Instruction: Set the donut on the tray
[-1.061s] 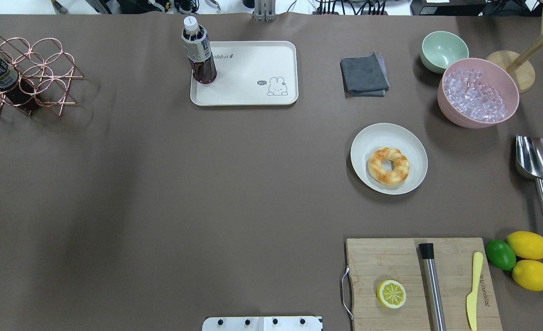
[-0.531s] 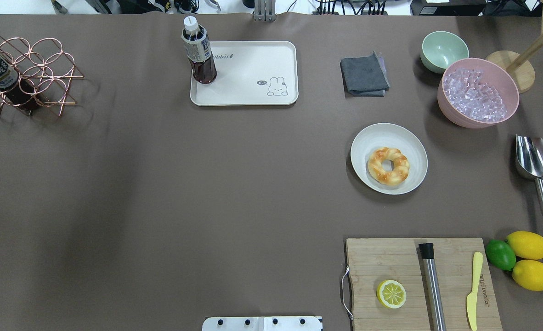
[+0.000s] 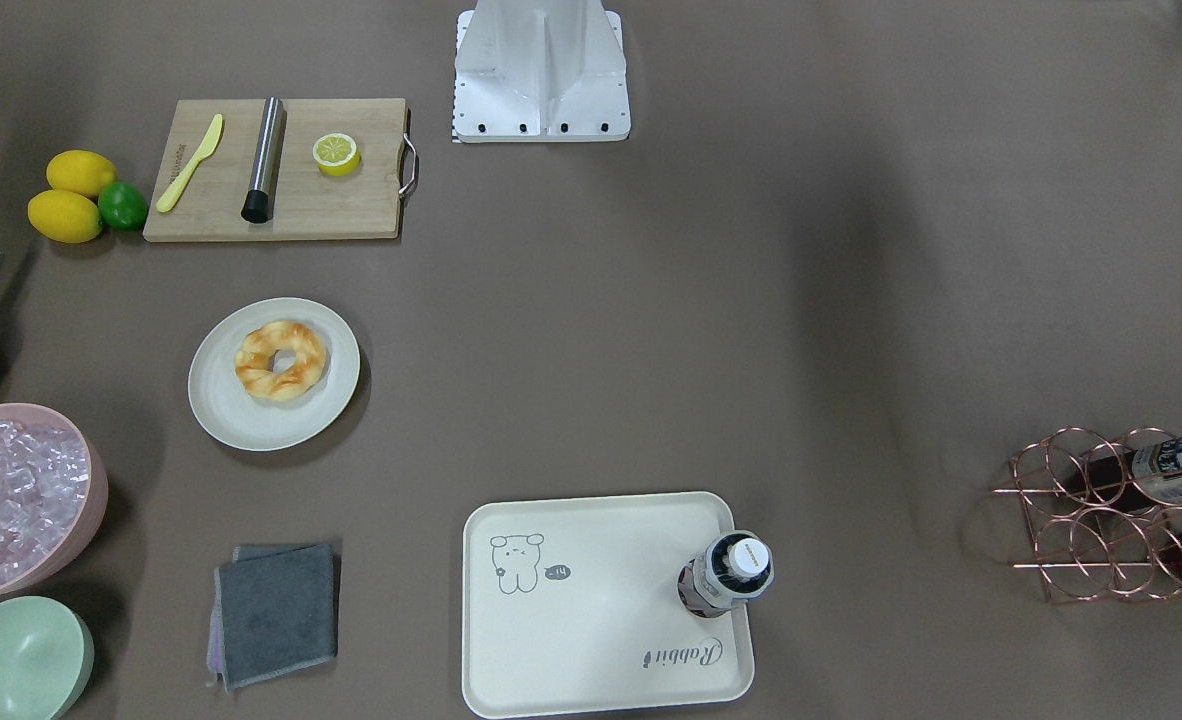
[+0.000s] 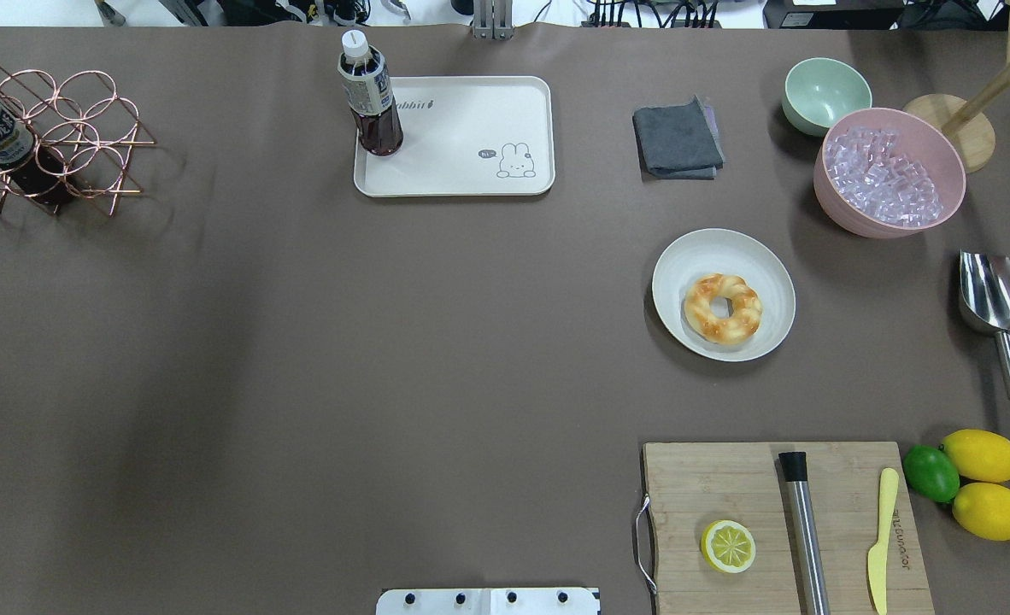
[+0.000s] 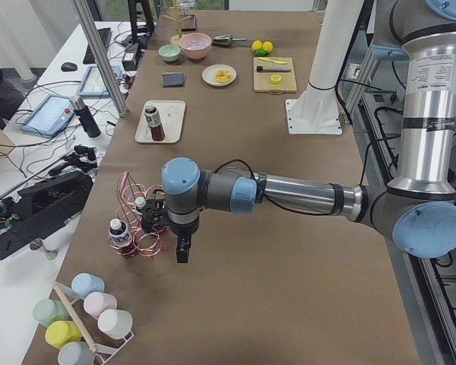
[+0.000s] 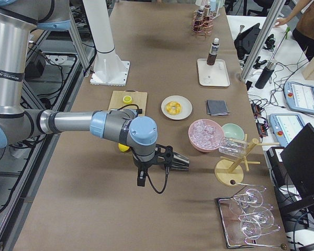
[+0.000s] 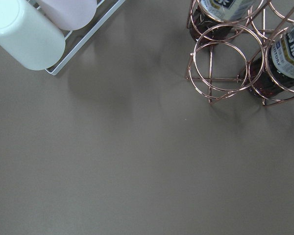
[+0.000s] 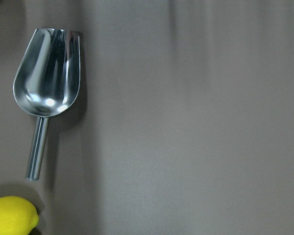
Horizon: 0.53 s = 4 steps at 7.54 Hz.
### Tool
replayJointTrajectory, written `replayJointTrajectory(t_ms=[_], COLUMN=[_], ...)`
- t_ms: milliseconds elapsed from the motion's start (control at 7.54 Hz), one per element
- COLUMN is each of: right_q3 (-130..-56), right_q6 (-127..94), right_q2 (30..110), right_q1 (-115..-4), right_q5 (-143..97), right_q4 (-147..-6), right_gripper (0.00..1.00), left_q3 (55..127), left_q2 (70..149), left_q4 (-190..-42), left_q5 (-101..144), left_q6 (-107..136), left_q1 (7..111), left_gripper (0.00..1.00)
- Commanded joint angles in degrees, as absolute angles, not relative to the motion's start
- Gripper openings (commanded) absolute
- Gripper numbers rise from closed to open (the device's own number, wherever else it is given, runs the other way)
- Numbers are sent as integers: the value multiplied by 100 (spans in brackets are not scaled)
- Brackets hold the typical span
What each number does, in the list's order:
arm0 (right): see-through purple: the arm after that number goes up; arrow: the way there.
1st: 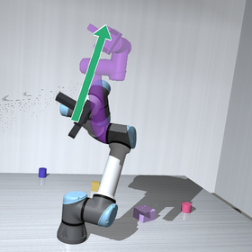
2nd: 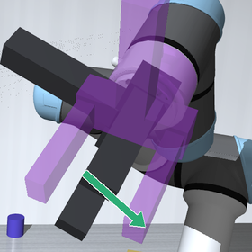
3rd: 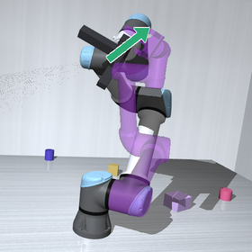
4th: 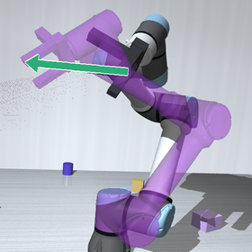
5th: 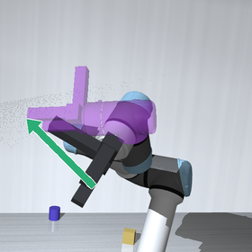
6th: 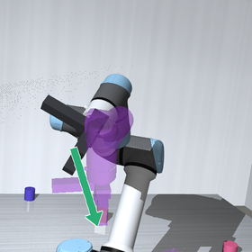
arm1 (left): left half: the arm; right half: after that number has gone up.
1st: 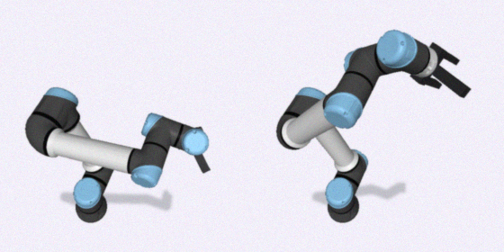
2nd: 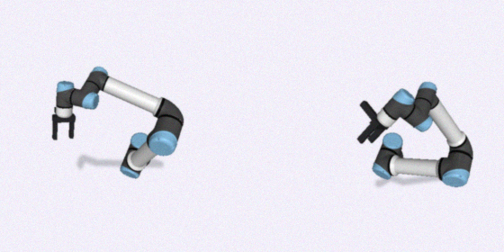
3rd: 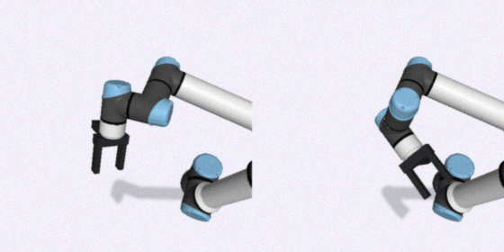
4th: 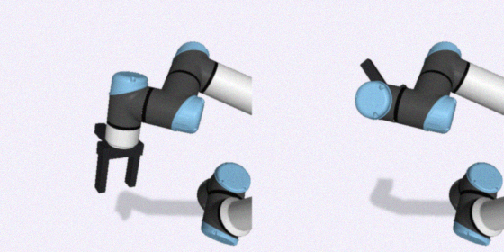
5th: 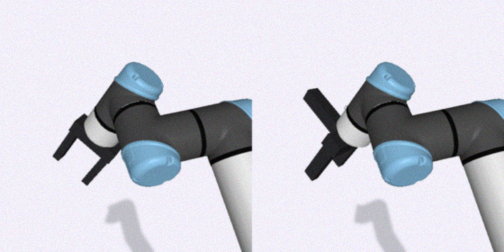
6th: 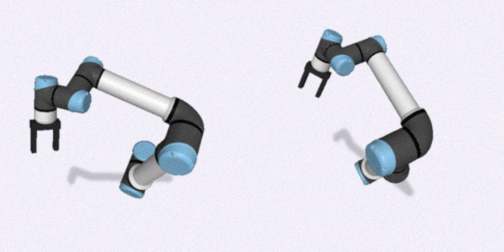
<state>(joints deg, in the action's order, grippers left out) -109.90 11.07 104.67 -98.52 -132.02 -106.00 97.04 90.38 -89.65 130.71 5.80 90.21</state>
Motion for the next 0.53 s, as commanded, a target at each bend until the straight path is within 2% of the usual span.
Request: replayJointTrajectory(t_ms=[0,398], right_q3=[-10978,-10995], right_q6=[1099,1090], right_q2=[10468,10485], right_q1=[-9853,-9853], right_q5=[-13210,-13271], right_q4=[-10600,-10600], right_gripper=[100,100], left_q3=[9721,9729], left_q2=[9035,9044], left_q4=[-8956,-8947], left_q5=[13078,13078], left_q6=[580,580], left_q1=[9018,9026], left_gripper=[99,99])
